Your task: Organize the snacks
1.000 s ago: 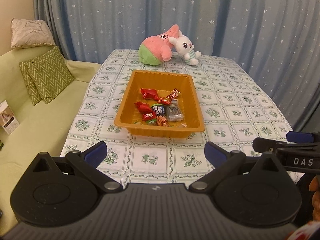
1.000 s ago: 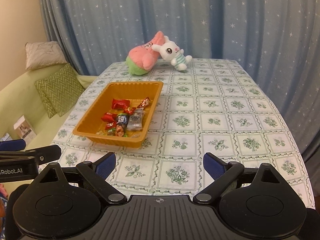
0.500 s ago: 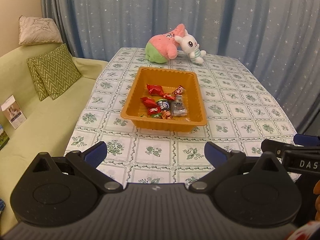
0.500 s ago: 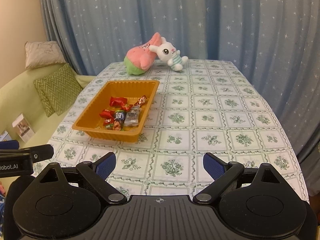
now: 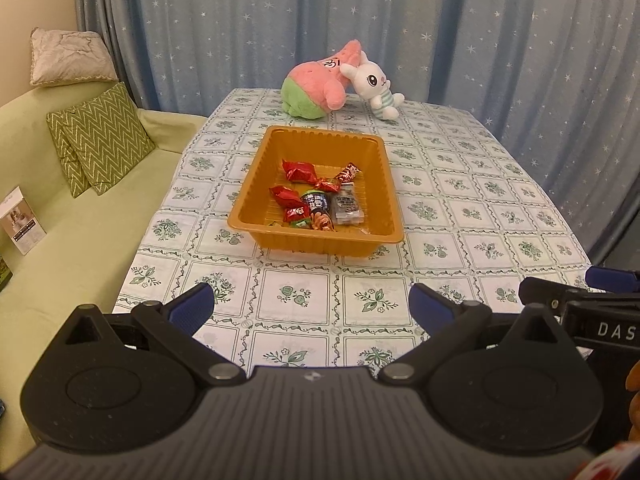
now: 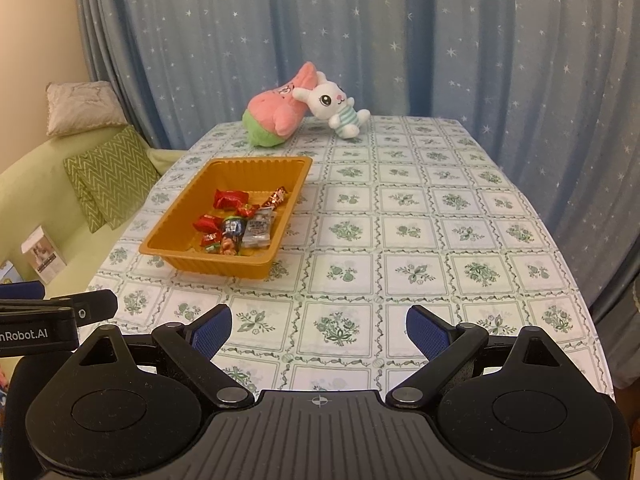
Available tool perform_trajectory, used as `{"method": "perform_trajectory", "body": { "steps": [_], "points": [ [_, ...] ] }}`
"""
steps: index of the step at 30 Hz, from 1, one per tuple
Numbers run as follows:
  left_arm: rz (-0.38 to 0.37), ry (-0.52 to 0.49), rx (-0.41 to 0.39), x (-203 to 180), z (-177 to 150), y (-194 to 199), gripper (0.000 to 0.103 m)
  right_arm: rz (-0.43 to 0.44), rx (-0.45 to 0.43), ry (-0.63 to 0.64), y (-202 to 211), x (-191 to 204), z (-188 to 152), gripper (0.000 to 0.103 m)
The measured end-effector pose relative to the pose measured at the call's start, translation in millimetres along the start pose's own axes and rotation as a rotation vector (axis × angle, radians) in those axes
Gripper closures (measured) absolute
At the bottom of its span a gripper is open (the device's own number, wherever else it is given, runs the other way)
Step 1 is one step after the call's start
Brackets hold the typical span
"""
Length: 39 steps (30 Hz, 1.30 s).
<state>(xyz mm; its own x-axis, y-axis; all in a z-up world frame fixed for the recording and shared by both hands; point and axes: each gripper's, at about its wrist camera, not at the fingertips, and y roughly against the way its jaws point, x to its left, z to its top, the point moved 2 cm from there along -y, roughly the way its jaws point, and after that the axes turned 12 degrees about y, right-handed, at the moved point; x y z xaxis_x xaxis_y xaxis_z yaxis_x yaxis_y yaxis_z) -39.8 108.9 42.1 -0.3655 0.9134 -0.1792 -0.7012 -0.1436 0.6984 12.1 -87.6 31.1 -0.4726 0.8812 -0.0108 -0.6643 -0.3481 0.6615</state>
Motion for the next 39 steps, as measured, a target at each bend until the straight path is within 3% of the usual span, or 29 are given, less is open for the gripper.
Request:
{"method": "perform_trajectory", "body": {
  "steps": [39],
  "points": [
    [-0.004, -0.013, -0.004, -2.9, -1.1, 0.1, 0.000, 0.003, 0.000, -0.002, 0.2, -0.5, 0.9, 0.009]
  ]
}}
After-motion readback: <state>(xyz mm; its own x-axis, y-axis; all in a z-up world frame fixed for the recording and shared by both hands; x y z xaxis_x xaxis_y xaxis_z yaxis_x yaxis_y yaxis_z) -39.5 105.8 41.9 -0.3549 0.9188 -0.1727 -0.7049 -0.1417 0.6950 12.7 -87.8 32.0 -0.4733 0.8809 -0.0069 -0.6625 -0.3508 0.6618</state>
